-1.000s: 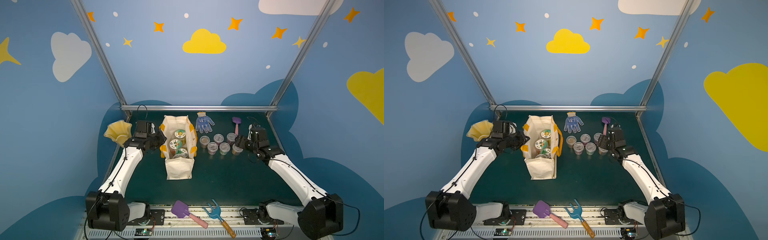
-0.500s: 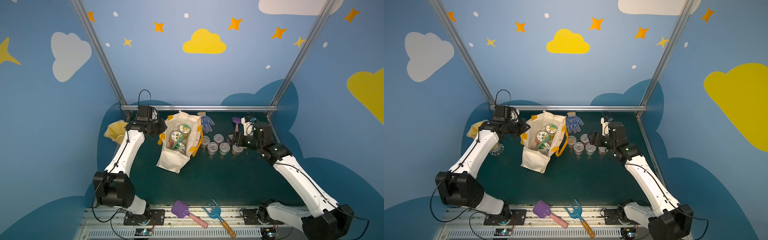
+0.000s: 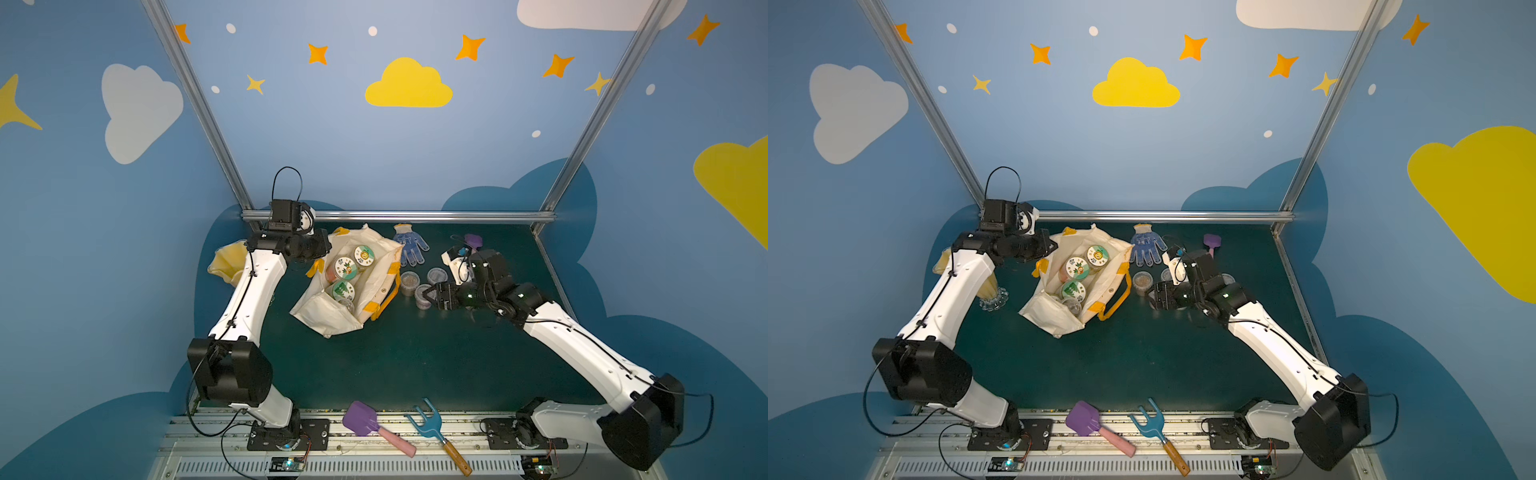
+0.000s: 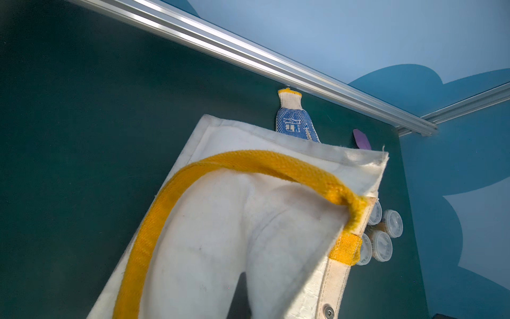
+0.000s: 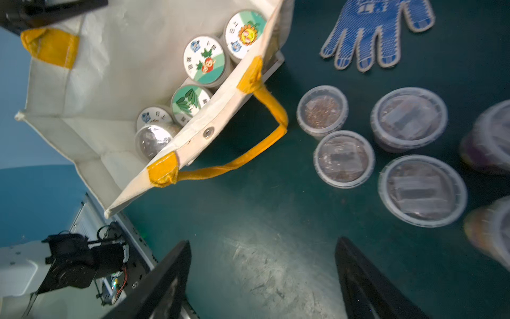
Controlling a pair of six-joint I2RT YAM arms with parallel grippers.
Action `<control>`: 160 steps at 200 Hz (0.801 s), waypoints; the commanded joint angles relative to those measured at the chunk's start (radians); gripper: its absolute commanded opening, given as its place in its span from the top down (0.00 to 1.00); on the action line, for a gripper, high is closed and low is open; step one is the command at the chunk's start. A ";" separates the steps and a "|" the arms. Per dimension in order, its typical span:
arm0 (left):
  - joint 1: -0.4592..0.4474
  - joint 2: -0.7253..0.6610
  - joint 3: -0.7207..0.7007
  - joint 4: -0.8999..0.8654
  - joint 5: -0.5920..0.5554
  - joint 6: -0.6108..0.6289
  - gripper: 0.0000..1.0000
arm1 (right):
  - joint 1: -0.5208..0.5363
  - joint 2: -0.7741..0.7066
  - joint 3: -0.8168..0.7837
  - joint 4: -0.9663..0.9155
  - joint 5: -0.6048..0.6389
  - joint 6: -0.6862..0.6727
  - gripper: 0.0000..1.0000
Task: Take out the seed jars from the canvas bag
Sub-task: Adjust the canvas bag at the center of the board, then pick up the seed jar from the canvas bag.
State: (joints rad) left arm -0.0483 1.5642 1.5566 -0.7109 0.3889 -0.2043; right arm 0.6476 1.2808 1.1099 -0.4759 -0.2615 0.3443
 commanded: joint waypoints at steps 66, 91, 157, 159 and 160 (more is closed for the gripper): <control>-0.062 -0.202 -0.204 0.182 0.053 0.068 0.96 | 0.248 0.170 0.129 0.063 -0.035 0.041 0.21; -0.077 -0.227 -0.243 0.197 0.062 0.059 0.96 | 0.284 0.239 0.153 0.136 -0.065 0.079 0.21; -0.100 -0.291 -0.354 0.264 0.078 0.033 0.96 | 0.353 0.461 0.241 0.186 -0.107 0.099 0.22; -0.102 -0.294 -0.357 0.265 0.078 0.033 0.96 | 0.355 0.467 0.243 0.188 -0.108 0.100 0.22; -0.102 -0.296 -0.358 0.266 0.077 0.033 0.96 | 0.356 0.469 0.244 0.188 -0.109 0.100 0.22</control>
State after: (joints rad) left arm -0.1406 1.3132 1.2160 -0.5034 0.4370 -0.1619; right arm 0.9745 1.6966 1.3155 -0.3111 -0.3439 0.4351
